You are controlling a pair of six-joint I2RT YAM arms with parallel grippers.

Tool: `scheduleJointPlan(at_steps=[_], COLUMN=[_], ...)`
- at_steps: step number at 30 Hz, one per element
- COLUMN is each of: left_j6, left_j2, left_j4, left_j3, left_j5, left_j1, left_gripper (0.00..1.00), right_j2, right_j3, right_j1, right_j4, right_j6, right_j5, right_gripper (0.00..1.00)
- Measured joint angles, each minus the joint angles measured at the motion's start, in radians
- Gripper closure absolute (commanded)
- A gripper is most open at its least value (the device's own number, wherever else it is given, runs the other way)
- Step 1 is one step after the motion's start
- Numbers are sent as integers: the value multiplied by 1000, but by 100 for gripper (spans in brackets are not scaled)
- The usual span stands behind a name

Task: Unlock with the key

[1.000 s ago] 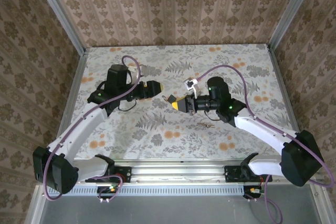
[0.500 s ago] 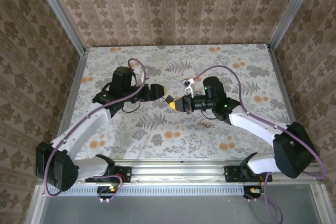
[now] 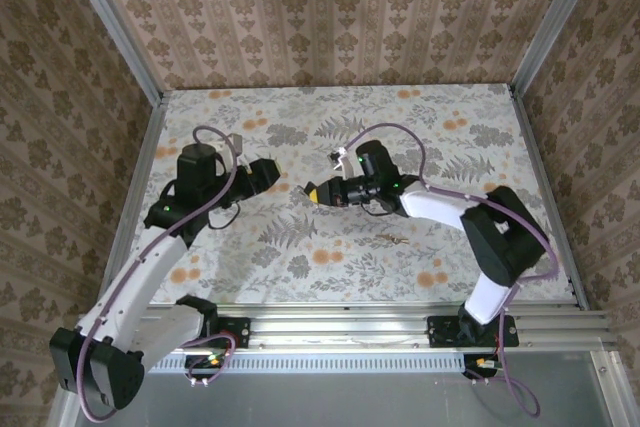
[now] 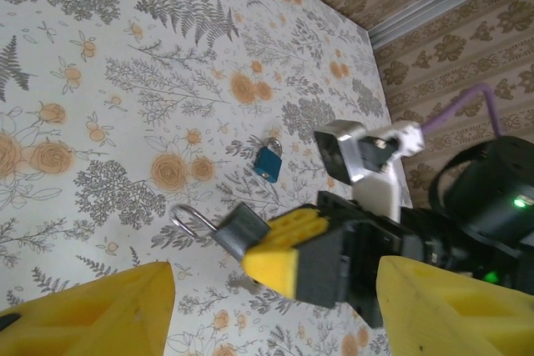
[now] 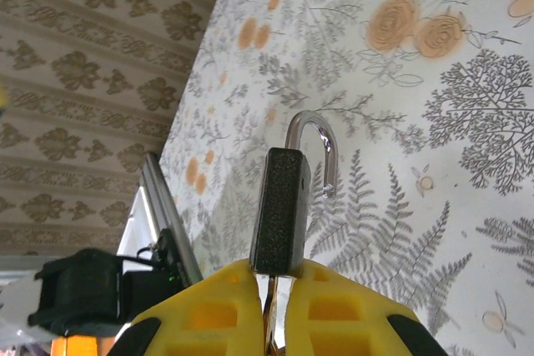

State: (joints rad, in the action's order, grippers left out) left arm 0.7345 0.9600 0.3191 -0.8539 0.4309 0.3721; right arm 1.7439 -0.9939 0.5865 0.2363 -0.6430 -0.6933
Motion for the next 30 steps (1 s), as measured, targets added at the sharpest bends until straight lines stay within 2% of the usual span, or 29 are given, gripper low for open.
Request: scheduleJointPlan(at_steps=[11,22,26,30], left_j6=[53,84,92,101], left_j2=[-13,-19,-22,-23], left_j4=[2,-23,-32,-36], left_j3=[52,81,92,97], left_j5=[-1,6,10,11], left_j1=[0,0,0,0], left_gripper=[34,34,34,34], right_j2=[291,423,437,439], right_j3=[-238,-318,-320,-320], right_j1=[44,45,45,44], right_j4=[-7,3,14,27], right_j6=[-173,-309,-339,-360], right_j5=[30,32,32,32], right_gripper=[99,97,91,81])
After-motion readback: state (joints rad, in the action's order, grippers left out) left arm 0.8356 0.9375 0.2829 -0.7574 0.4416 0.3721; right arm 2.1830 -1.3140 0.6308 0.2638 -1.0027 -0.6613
